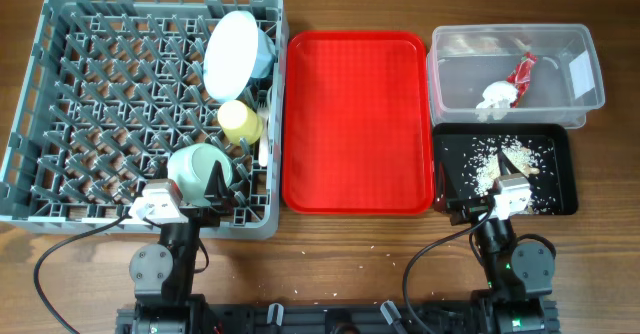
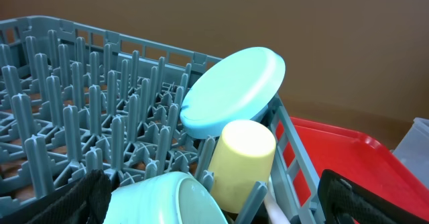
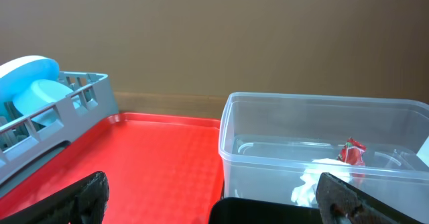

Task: Sort waste into correct bins and load items into the dishwasher rack

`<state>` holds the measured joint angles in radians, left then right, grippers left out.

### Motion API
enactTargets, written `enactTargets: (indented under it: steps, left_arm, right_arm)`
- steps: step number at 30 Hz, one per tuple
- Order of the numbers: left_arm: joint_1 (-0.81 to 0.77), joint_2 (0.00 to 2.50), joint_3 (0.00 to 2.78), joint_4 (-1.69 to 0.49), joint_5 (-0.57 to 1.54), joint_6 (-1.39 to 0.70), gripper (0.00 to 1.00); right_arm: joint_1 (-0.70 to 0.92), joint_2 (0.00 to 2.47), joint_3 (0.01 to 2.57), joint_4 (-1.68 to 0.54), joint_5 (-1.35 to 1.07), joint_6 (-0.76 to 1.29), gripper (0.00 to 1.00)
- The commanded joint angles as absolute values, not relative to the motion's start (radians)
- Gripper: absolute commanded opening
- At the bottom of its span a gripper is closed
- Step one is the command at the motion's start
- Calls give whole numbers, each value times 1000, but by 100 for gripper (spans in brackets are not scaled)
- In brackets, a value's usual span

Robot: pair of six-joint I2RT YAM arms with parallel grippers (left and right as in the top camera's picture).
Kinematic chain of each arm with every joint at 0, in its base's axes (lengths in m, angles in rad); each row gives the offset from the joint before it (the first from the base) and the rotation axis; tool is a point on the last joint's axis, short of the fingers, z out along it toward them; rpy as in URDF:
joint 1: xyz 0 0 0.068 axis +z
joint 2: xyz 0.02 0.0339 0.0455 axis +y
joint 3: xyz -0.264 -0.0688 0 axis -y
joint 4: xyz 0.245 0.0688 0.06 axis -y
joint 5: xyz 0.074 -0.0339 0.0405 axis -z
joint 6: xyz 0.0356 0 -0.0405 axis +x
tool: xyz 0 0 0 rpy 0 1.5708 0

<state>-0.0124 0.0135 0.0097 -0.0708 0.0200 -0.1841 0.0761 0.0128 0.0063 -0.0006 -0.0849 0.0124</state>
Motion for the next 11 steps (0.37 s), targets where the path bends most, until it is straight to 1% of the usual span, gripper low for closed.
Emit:
enactTargets:
  steps: [1, 11]
  left_arm:
    - [-15, 5, 6, -76, 21, -164, 100]
    - [-15, 5, 6, -76, 21, -164, 100]
  right_arm:
    - [81, 5, 5, 2, -76, 1, 100]
    - [81, 5, 5, 2, -76, 0, 100]
